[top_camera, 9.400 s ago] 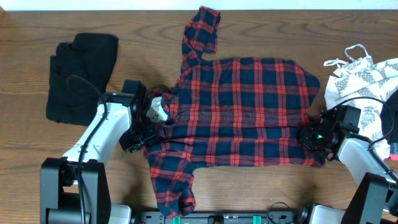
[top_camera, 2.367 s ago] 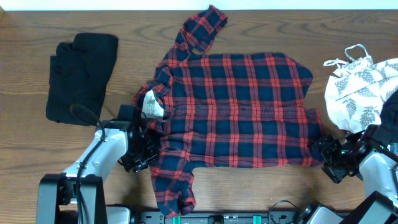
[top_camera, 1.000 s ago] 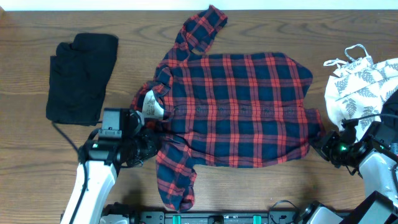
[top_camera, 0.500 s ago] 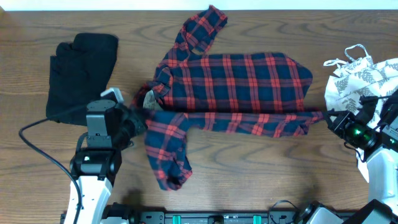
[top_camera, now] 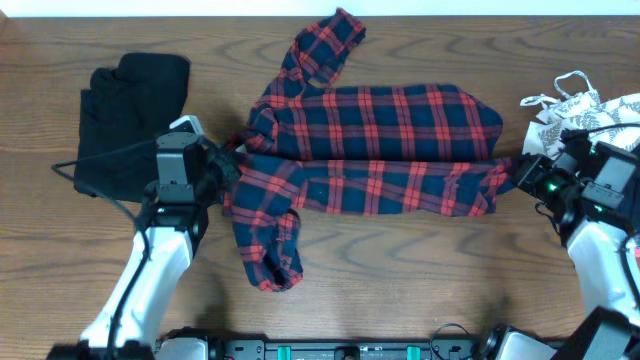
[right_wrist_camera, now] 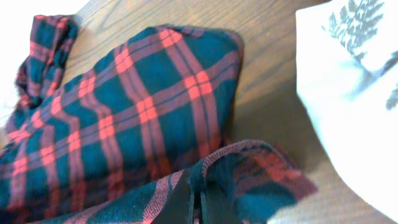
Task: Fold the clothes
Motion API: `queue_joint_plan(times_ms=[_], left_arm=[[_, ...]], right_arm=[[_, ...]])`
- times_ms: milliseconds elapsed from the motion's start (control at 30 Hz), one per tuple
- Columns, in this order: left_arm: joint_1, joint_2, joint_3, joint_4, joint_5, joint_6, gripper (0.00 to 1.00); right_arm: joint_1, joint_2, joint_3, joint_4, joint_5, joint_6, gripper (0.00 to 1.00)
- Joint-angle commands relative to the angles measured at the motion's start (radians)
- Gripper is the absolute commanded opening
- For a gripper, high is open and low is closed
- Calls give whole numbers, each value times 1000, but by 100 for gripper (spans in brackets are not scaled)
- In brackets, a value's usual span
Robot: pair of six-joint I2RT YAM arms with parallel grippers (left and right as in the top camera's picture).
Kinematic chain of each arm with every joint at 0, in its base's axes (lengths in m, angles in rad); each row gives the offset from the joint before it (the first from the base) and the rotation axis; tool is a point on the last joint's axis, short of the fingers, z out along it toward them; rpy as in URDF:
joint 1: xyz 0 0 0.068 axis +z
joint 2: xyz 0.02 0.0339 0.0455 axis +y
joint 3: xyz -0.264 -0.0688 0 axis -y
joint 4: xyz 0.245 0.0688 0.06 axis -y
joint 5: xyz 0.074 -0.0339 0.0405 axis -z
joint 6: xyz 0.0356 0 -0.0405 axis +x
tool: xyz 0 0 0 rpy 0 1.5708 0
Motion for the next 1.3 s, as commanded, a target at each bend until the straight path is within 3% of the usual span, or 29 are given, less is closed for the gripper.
queue_joint_plan(times_ms=[0,133,233,433,567,800,833,900,933,967,1033,1267], left_arm=[[8,55,-3,29,-31,-8,6],[8,90,-3,44,-31,-8,6],[8,99,-3,41,-31,-7,6],[8,100,-3,34,-31,-4,6],[8,100,-3,29,-30,-5,6],[8,99,-3,-23,-15,-4,6],[8,99,-3,-42,0,-4,6],[8,99,-3,-88,43,0,6],[8,99,-3,-123,61,0,6],[8,99,-3,-154,65,-1,6],[8,99,-3,-229,75,-1,6],[8,99,-3,-452,78,3,6]], right_arm=[[26,62,14,50,93,45,1],[34,155,14,136,93,75,1],[34,224,14,163,91,86,9],[34,284,14,158,81,85,76],[33,249,14,161,50,84,99],[39,60,16,155,-151,51,99],[45,35,16,149,-185,38,96],[67,-13,16,108,-234,23,65],[87,-30,16,71,-233,18,34],[105,-38,16,39,-232,11,19],[148,-37,16,-35,-225,-37,8],[253,54,15,-162,-3,-101,6]])
